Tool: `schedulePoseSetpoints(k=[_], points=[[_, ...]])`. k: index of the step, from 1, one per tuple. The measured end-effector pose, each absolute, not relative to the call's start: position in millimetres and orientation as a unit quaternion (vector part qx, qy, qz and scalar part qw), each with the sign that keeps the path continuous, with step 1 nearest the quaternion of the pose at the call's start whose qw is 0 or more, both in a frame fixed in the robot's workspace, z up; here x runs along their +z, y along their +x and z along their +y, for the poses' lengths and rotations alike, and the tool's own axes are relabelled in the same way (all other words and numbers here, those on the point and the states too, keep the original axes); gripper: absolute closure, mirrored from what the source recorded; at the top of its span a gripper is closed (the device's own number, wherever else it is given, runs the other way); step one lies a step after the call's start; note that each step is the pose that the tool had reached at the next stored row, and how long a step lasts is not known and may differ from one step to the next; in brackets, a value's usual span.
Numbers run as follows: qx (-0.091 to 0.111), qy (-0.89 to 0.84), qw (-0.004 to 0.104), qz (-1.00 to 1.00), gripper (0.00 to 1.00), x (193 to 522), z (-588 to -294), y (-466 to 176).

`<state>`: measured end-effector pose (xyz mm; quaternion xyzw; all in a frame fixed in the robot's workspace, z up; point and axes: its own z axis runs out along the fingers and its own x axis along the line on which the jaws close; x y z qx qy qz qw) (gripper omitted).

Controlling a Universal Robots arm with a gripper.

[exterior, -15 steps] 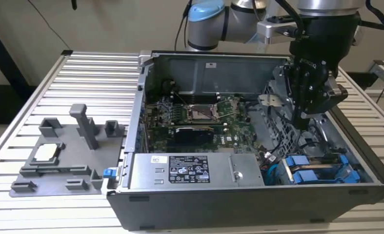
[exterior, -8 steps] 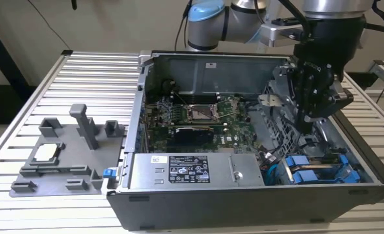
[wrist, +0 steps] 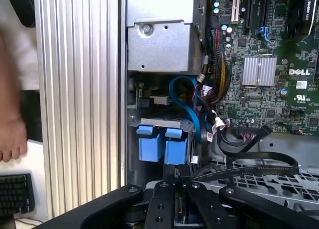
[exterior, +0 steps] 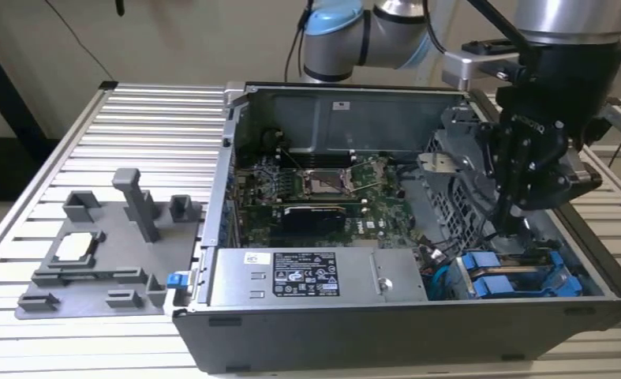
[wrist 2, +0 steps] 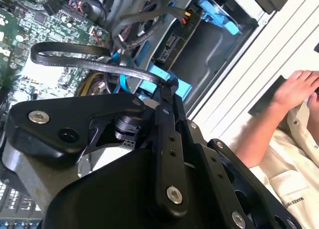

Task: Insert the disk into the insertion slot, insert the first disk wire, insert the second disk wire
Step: 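Insert the first disk wire, then insert the second disk wire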

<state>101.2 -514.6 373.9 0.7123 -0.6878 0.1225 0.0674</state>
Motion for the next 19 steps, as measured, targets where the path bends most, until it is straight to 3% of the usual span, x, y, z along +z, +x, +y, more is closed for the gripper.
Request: schedulePoseSetpoints(k=[13, 19], points=[[0.117, 0.713, 0.072, -0.687, 0.84, 374, -549, 109], [0.083, 0.716, 0.037, -0.692, 0.84, 374, -550, 109]])
